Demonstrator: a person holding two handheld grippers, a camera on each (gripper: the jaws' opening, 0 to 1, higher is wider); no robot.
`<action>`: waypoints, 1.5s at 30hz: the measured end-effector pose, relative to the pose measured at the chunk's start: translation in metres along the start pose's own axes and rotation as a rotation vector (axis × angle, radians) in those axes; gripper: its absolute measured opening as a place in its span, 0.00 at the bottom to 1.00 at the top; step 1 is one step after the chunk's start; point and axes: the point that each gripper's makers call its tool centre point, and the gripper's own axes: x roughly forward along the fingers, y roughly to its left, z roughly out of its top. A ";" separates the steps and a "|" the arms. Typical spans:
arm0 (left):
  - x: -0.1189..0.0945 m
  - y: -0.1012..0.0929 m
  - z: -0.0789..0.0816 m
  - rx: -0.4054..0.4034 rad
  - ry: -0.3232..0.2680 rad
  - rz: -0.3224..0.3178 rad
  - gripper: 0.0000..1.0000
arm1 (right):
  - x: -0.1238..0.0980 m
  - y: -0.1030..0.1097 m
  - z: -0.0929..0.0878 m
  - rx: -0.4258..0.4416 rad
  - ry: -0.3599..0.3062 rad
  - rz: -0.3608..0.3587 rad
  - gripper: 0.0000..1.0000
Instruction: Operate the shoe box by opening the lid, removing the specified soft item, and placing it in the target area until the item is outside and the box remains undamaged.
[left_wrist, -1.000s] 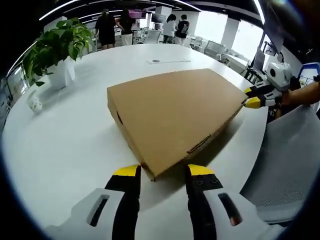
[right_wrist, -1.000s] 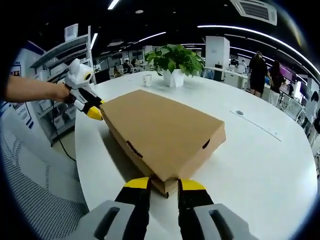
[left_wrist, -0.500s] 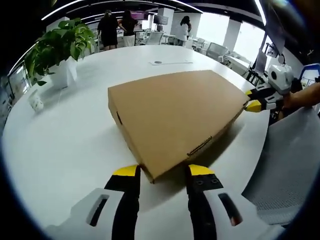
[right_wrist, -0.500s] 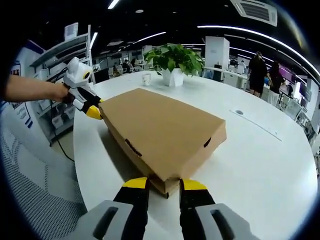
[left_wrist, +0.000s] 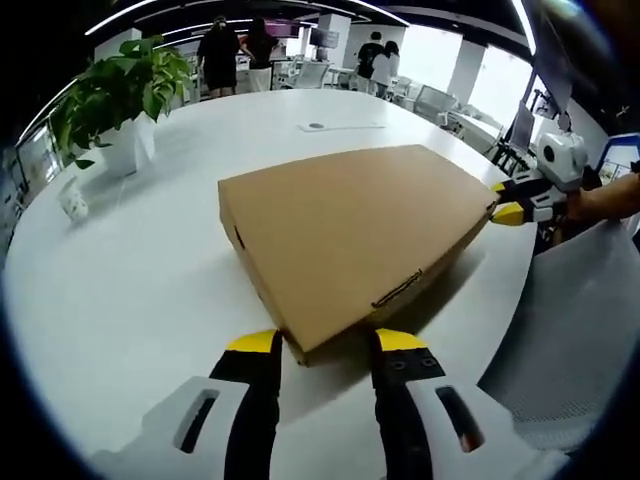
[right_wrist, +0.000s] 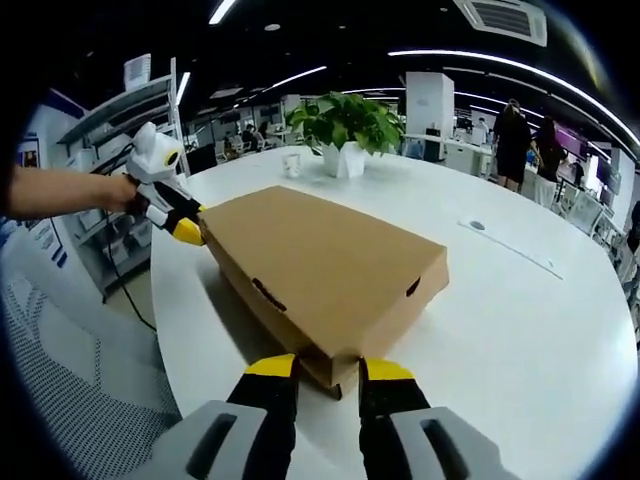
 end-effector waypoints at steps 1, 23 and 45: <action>-0.001 0.000 0.001 0.000 -0.001 -0.001 0.35 | -0.001 0.000 0.001 -0.001 -0.002 0.000 0.20; -0.024 -0.006 0.019 0.012 -0.029 0.015 0.35 | -0.021 0.004 0.028 0.013 -0.062 -0.009 0.21; -0.040 -0.006 0.038 0.031 -0.081 0.033 0.36 | -0.034 0.003 0.052 -0.005 -0.110 -0.018 0.22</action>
